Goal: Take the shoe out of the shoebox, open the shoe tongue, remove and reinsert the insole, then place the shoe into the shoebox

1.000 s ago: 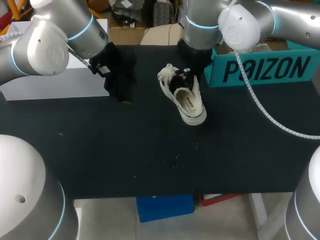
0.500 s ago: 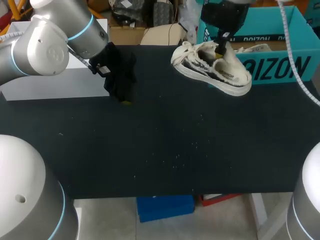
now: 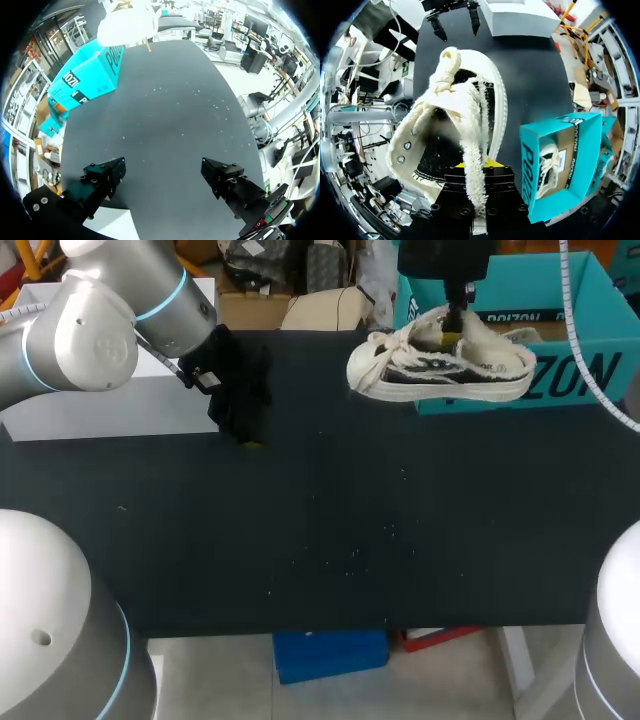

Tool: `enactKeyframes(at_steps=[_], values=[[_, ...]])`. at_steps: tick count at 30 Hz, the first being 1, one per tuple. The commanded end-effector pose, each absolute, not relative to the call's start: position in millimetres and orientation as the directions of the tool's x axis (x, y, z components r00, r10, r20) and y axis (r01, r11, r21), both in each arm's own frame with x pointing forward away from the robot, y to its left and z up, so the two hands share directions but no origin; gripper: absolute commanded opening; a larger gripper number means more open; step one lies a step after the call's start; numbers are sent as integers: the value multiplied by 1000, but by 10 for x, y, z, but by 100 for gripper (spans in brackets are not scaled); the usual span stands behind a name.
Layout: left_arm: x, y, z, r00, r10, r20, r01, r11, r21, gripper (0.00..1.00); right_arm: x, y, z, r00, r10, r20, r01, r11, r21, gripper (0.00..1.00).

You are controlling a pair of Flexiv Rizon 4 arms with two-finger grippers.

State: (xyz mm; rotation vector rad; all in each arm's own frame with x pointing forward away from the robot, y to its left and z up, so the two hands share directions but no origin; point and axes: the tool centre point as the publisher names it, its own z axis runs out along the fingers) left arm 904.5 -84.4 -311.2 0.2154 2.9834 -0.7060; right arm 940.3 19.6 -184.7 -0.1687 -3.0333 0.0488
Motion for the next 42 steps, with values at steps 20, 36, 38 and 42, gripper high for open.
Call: enactKeyframes(at_steps=[20,36,38,42], values=[[9038,-842,-3124,-988,120,-102,153,884,-441,100,11730,-612,-1895,-971,-208,119,-221,969,-114,0],[9038,-842,-3124,-988,120,-102,153,884,-441,100,12656,-1227,-2226,-980,-140,142,-151,986,-73,0],[9038,-842,-3124,-988,120,-102,153,884,-441,100,12721,-1281,-2283,-980,-138,143,-148,987,-67,0],[9038,-842,-3124,-988,120,-102,153,884,-441,100,12857,-1380,-2428,-980,-131,149,-142,988,-63,0]])
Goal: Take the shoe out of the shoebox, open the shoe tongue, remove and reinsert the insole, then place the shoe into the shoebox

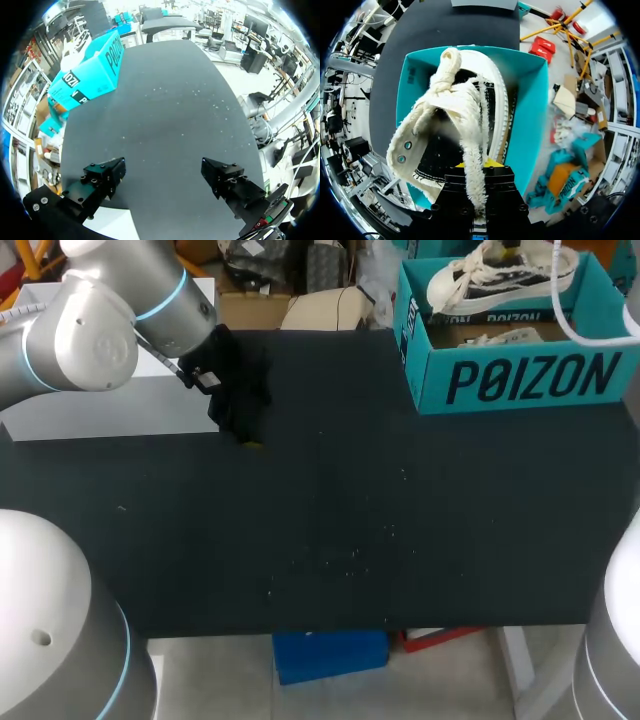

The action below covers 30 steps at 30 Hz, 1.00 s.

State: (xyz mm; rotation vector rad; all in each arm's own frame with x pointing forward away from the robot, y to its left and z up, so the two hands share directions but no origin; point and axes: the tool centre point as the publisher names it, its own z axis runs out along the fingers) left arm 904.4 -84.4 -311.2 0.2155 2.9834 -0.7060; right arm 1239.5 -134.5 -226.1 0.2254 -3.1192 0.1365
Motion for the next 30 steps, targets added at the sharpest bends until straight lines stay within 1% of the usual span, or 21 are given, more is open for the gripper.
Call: enactKeyframes(at_steps=[1,9,15,30], values=[[9038,-842,-3124,-988,120,-102,153,884,-441,100,12886,-1408,-2460,-980,-129,149,-140,988,-61,0],[9038,-842,-3124,-988,120,-102,153,884,-441,100,13052,-1573,-2771,-978,-107,181,-118,992,-54,0],[9038,-842,-3124,-988,120,-102,153,884,-441,100,13176,-1581,-2989,-973,-106,204,-116,993,-36,0],[9038,-842,-3124,-988,120,-102,153,884,-441,100,13419,-1553,-3252,-957,-112,268,-128,991,-44,0]])
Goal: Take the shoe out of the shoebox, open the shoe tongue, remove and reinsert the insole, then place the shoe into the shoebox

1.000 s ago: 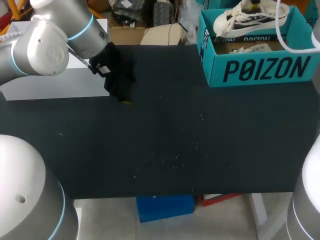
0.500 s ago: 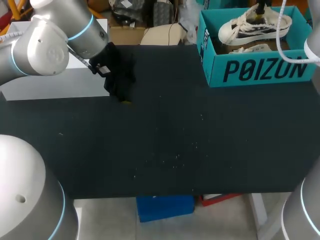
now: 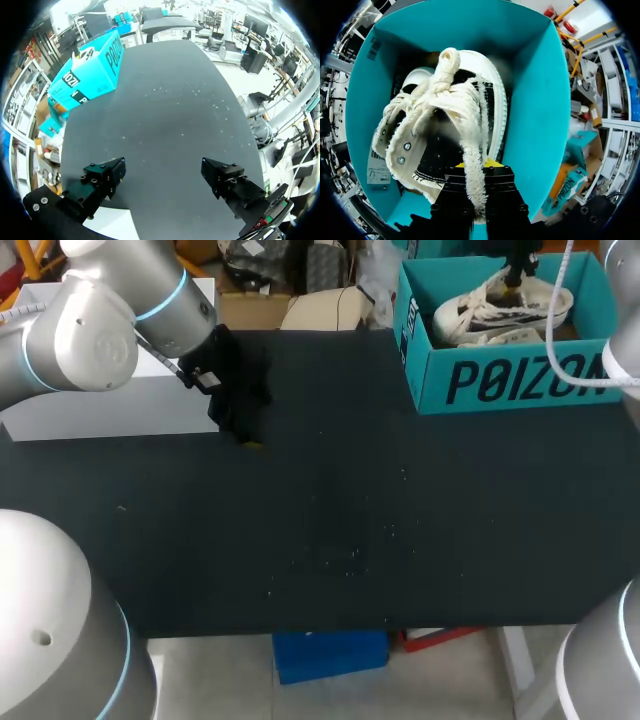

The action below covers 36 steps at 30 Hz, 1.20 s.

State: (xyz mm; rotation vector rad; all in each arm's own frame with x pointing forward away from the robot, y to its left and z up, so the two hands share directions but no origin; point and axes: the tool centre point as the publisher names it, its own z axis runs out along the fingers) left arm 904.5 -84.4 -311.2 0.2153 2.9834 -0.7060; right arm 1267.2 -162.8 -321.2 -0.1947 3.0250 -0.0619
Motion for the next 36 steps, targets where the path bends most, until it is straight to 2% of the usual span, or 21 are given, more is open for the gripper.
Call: enactKeyframes(at_steps=[1,3,5,6,18,19,20,21,22,25,27,36], values=[[9038,-842,-3124,-988,120,-102,153,884,-441,100,13431,-1548,-3263,-955,-115,273,-132,990,-43,0],[9038,-842,-3124,-988,120,-102,153,884,-441,100,13449,-1532,-3292,-948,-116,298,-136,990,-45,0],[9038,-842,-3124,-988,120,-102,153,884,-441,100,13449,-1525,-3316,-944,-118,307,-139,989,-45,46],[9038,-842,-3124,-988,120,-102,153,884,-441,100,13439,-1515,-3324,-940,-112,322,-135,990,-50,100],[9038,-842,-3124,-988,120,-102,153,884,-441,100,13085,-1470,-3089,-949,-65,309,-98,991,-92,100],[9038,-842,-3124,-988,120,-102,153,884,-441,100,13014,-1451,-3024,-951,-63,301,-95,991,-91,48],[9038,-842,-3124,-988,120,-102,153,884,-441,100,12992,-1447,-3008,-952,-62,300,-94,991,-94,37],[9038,-842,-3124,-988,120,-102,153,884,-441,100,12922,-1422,-2944,-953,-64,295,-97,990,-100,19],[9038,-842,-3124,-988,120,-102,153,884,-441,100,12865,-1401,-2887,-957,-65,284,-97,990,-98,18],[9038,-842,-3124,-988,120,-102,153,884,-441,100,12660,-1313,-2709,-961,-74,268,-102,990,-93,24],[9038,-842,-3124,-988,120,-102,153,884,-441,100,12538,-1264,-2616,-965,-79,252,-104,991,-87,21],[9038,-842,-3124,-988,120,-102,153,884,-441,100,11960,-1118,-2188,-989,-46,139,-58,995,-82,20]])
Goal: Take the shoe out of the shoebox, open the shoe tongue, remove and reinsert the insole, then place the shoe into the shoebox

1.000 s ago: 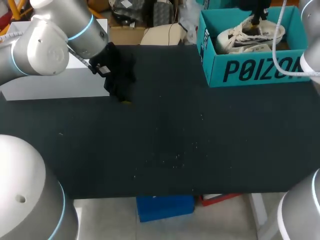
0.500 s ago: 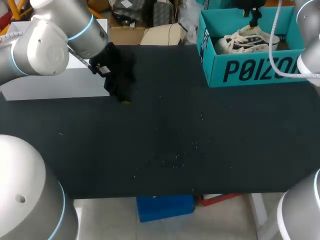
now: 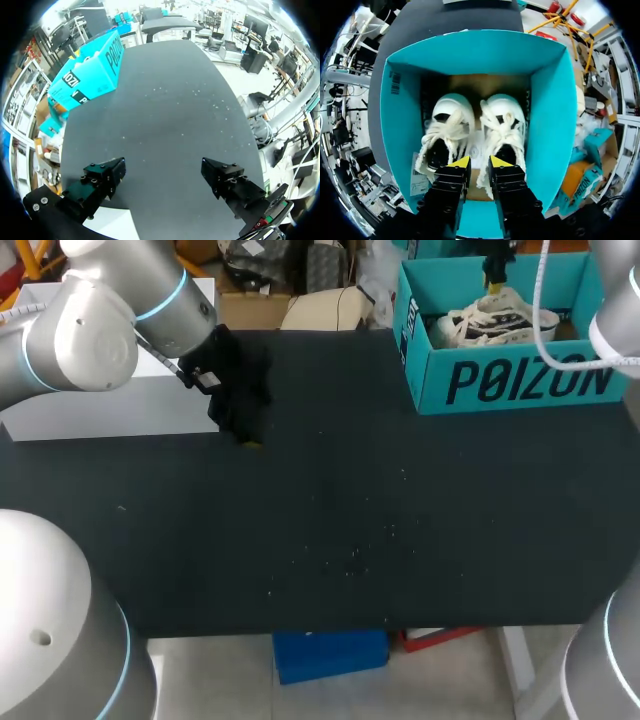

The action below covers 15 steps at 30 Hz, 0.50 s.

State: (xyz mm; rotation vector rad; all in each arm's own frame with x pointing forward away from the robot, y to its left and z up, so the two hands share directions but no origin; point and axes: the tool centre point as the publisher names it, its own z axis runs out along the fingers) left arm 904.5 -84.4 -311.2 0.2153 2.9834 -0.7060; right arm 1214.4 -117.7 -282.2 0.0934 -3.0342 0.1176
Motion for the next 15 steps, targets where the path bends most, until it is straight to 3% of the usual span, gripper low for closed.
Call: enactKeyframes(at_steps=[1,6,15], values=[[9038,-842,-3124,-988,120,-102,153,884,-441,100,11886,-1097,-2143,-992,-44,122,-54,995,-80,20],[9038,-842,-3124,-988,120,-102,153,884,-441,100,11544,-1014,-1958,-998,-20,64,-26,996,-86,22],[9038,-842,-3124,-988,120,-102,153,884,-441,100,10933,-851,-1739,-1000,20,-18,22,995,-95,15]])
